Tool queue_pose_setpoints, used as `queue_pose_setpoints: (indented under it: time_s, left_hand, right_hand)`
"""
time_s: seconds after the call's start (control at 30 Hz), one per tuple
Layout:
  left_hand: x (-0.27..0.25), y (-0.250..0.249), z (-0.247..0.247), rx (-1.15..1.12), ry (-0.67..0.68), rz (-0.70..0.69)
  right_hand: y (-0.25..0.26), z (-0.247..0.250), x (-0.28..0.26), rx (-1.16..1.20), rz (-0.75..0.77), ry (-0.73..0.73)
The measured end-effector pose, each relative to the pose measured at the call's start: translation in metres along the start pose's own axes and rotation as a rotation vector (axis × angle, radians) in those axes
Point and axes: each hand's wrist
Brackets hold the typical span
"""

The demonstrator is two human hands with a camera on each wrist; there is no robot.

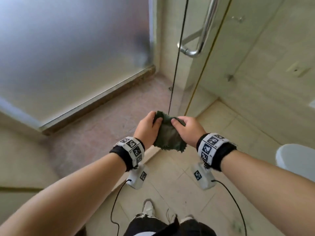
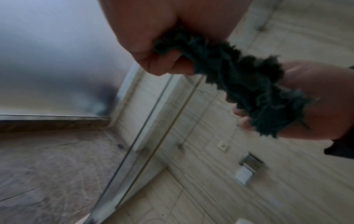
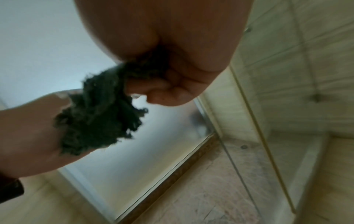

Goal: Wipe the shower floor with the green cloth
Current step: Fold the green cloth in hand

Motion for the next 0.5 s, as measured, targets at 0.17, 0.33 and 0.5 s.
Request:
queue_pose_setpoints:
  time_s: [0.17, 0.33, 0.5]
  left_hand:
    - [0.017, 0.039, 0.053, -0.002, -0.098, 0.082]
    - [0.031, 0.068, 0.086, -0.198, -0.254, 0.232]
    - [0.041, 0.095, 0.111, -0.273, -0.421, 0.305]
  right_hand:
    - [0.026, -0.045, 0.065, 0.021, 0.015, 0.225]
    - [0.043, -0.083, 0.117, -0.032, 0.121, 0.462]
    - [0.064, -0.123, 0.165, -0.105, 0.230, 0.686]
Point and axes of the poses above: each hand's wrist, its own x-axis towards the middle knuckle, its own z-axis out of the back of the hand, y = z × x, and after that the axes turned 10 degrees about z, right-handed
